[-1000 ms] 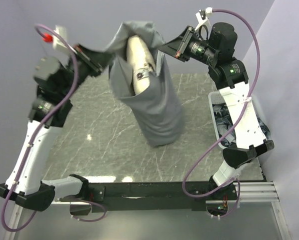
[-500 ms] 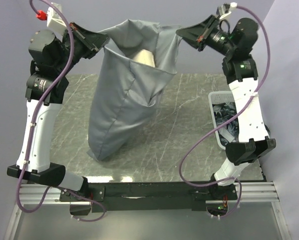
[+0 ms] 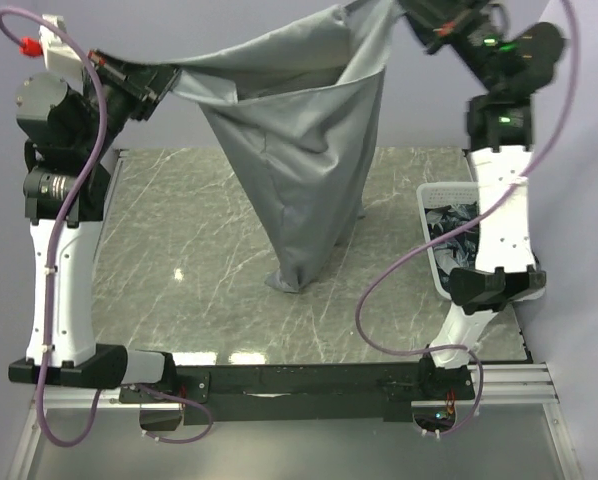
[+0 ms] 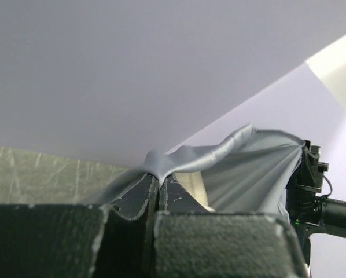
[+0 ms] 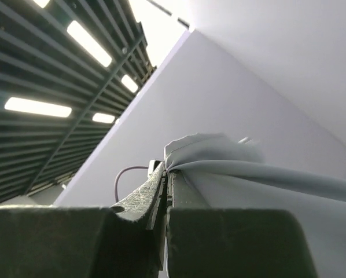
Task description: Put the pillow into the pillowcase
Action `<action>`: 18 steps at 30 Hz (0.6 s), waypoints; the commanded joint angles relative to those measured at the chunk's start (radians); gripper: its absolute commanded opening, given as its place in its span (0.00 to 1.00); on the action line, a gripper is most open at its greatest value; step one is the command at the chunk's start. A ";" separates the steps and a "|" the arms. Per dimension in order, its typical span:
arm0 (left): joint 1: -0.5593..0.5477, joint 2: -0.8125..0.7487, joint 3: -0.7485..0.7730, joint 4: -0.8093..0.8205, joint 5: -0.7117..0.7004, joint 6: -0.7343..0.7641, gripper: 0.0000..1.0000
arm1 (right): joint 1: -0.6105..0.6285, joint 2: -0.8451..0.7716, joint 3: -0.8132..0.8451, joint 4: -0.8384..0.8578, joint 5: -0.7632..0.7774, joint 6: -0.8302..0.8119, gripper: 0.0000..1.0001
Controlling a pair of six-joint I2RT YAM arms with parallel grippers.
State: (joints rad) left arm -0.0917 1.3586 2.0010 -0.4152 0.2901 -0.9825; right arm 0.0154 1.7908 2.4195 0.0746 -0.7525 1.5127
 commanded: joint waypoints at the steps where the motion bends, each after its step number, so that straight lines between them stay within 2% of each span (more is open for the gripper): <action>1: 0.049 -0.088 -0.166 0.011 -0.037 -0.050 0.01 | 0.197 0.102 0.032 -0.043 0.125 -0.141 0.00; 3: 0.078 -0.107 -0.284 0.033 0.012 -0.062 0.01 | 0.270 0.160 0.052 -0.056 0.154 -0.193 0.00; 5: 0.108 -0.113 -0.314 0.012 0.009 -0.044 0.01 | 0.360 0.270 0.102 -0.108 0.185 -0.242 0.00; 6: 0.124 -0.110 -0.314 0.003 0.021 -0.036 0.01 | 0.380 0.304 0.149 -0.124 0.182 -0.247 0.00; 8: 0.156 -0.087 -0.288 0.001 0.067 -0.012 0.01 | 0.414 0.340 0.138 -0.082 0.147 -0.226 0.00; 11: 0.159 -0.047 -0.206 0.039 0.168 -0.005 0.01 | 0.405 0.276 -0.002 -0.006 0.127 -0.216 0.00; 14: 0.159 -0.039 -0.209 0.249 0.312 -0.083 0.01 | 0.358 0.208 0.022 -0.036 0.088 -0.224 0.00; 18: 0.129 -0.010 -0.173 0.577 0.417 -0.232 0.01 | 0.256 0.082 0.006 -0.007 0.053 -0.181 0.00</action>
State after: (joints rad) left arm 0.0647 1.3510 1.7409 -0.2462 0.5323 -1.0779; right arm 0.3939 2.1071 2.3894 -0.0265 -0.6521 1.3174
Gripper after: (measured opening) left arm 0.017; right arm 0.007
